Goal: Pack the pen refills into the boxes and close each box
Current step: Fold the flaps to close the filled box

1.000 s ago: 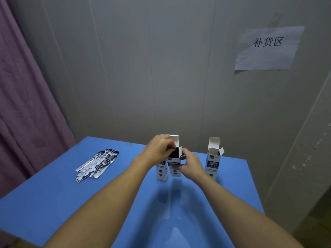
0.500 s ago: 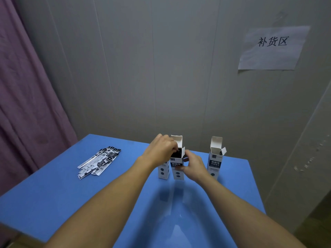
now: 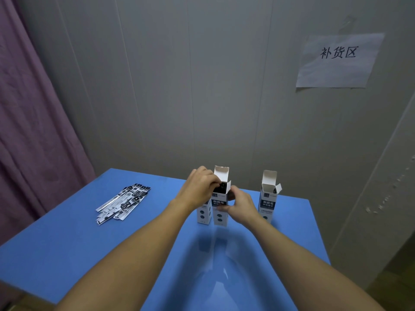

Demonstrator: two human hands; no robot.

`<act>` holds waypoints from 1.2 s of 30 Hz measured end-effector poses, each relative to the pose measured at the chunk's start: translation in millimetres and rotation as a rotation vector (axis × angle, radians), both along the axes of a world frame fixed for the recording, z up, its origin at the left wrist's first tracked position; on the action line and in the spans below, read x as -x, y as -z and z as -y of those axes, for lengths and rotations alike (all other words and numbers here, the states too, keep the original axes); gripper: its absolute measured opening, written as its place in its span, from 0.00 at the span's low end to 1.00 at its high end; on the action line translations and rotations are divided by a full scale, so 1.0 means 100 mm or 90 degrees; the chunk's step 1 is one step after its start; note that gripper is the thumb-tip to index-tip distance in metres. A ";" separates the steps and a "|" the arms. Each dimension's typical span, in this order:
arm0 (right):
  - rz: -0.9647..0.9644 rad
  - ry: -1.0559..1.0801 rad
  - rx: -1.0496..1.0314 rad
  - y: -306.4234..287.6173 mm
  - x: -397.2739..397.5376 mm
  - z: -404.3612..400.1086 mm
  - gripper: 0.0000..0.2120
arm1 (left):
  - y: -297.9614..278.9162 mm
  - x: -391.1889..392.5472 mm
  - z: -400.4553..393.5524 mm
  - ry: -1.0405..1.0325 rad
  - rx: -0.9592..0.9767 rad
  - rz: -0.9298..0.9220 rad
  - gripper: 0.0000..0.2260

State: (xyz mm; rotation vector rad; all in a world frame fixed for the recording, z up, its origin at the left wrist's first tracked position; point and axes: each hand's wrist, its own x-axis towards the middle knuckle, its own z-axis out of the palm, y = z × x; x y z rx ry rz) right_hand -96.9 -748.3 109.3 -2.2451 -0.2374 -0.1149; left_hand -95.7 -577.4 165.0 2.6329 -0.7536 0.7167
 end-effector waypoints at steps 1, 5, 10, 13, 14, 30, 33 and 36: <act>0.000 -0.001 0.000 -0.01 0.00 0.00 0.21 | 0.02 0.00 -0.01 0.005 0.022 0.012 0.05; -0.007 -0.012 -0.003 0.01 0.00 -0.01 0.21 | 0.09 -0.02 -0.01 0.002 0.058 0.014 0.04; -0.014 -0.015 -0.016 0.06 0.03 0.01 0.22 | 0.11 -0.04 -0.05 -0.006 0.138 -0.045 0.03; -0.014 -0.002 -0.029 0.07 0.04 0.06 0.21 | 0.08 0.00 -0.10 -0.051 0.273 -0.079 0.03; -0.017 0.003 -0.035 0.08 0.04 0.09 0.21 | 0.08 0.01 -0.12 -0.072 0.311 -0.101 0.04; -0.137 -0.093 -0.336 -0.17 0.01 0.28 0.18 | 0.06 0.23 0.09 0.099 0.506 -0.481 0.32; -0.152 -0.113 -0.331 -0.24 0.00 0.34 0.17 | 0.00 0.22 0.11 0.111 0.462 -0.489 0.34; -0.161 -0.135 -0.338 -0.26 -0.01 0.38 0.17 | -0.04 0.21 0.13 0.096 0.415 -0.486 0.35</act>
